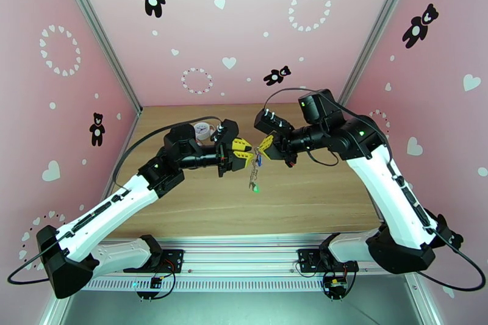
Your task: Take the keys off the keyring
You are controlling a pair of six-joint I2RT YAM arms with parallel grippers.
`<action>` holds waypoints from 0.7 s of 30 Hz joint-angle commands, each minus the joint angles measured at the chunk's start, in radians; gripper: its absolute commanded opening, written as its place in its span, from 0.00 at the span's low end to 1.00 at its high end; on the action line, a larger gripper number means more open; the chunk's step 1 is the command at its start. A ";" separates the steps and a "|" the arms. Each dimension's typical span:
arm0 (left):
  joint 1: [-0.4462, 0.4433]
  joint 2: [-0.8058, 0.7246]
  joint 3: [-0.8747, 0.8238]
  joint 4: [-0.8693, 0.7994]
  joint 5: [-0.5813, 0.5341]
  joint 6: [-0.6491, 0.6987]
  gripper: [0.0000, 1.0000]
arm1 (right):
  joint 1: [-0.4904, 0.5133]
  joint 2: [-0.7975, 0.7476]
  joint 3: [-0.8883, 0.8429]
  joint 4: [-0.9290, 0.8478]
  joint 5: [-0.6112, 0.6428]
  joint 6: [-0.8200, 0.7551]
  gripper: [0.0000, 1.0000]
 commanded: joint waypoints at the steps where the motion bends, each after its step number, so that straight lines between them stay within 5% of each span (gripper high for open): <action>1: 0.003 0.033 0.053 -0.022 0.019 0.024 0.32 | 0.022 0.021 0.056 -0.069 0.031 -0.019 0.00; 7: 0.003 0.066 0.098 -0.062 0.042 0.061 0.31 | 0.024 0.044 0.104 -0.105 0.023 -0.023 0.00; 15: 0.003 0.089 0.160 -0.189 0.135 0.152 0.17 | 0.024 0.054 0.111 -0.115 0.020 -0.020 0.00; 21: 0.003 0.095 0.178 -0.228 0.096 0.186 0.04 | 0.025 0.054 0.112 -0.113 0.028 -0.013 0.00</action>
